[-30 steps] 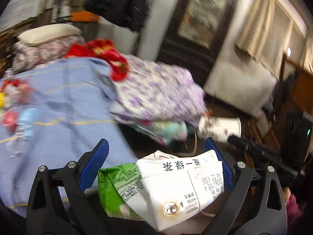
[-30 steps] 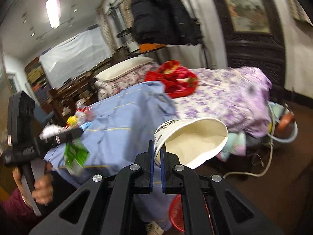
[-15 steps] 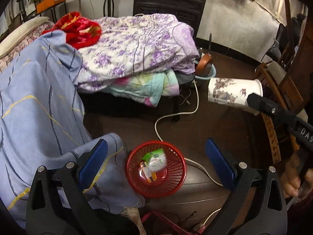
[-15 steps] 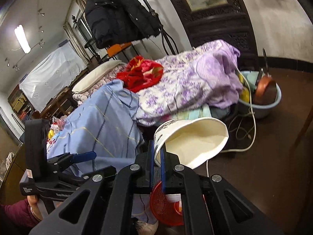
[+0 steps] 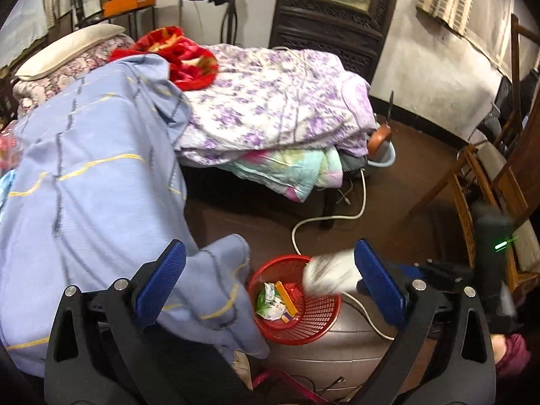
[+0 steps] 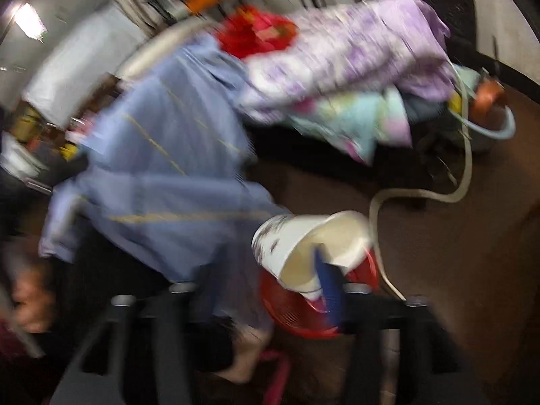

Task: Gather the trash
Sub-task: 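Carry carton and cup to the red wastebasket and release both, then return both tools to the remaining trash on the bed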

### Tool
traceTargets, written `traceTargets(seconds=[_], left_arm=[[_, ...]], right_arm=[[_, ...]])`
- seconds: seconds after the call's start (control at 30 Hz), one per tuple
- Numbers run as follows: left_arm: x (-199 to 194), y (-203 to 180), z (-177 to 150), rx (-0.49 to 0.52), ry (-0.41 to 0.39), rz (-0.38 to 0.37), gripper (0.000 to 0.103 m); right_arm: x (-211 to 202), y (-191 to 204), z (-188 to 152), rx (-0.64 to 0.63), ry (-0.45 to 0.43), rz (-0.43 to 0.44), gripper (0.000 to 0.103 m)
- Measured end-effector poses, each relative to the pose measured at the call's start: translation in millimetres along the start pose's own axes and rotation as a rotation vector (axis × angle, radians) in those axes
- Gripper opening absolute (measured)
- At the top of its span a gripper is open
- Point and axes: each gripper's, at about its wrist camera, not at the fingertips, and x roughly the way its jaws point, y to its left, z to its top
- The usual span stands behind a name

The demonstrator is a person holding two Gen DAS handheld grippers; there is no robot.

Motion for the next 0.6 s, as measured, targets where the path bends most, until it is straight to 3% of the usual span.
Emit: traceTargets(seconds=[0.1, 0.4, 0.6], left_arm=[[-12, 9, 0, -0.011, -0.026, 0.025, 0.096], [-47, 36, 3, -0.077, -0.102, 0.051, 0.096], [-77, 65, -1, -0.114, -0.167, 0.089, 0.096]], right_arm=[[0, 4, -2, -0.003, -0.003, 0.004, 0.057], [-65, 34, 26, -0.07, -0.193, 0.033, 0.057], [-81, 81, 36, -0.136, -0.239, 0.089, 0.058]])
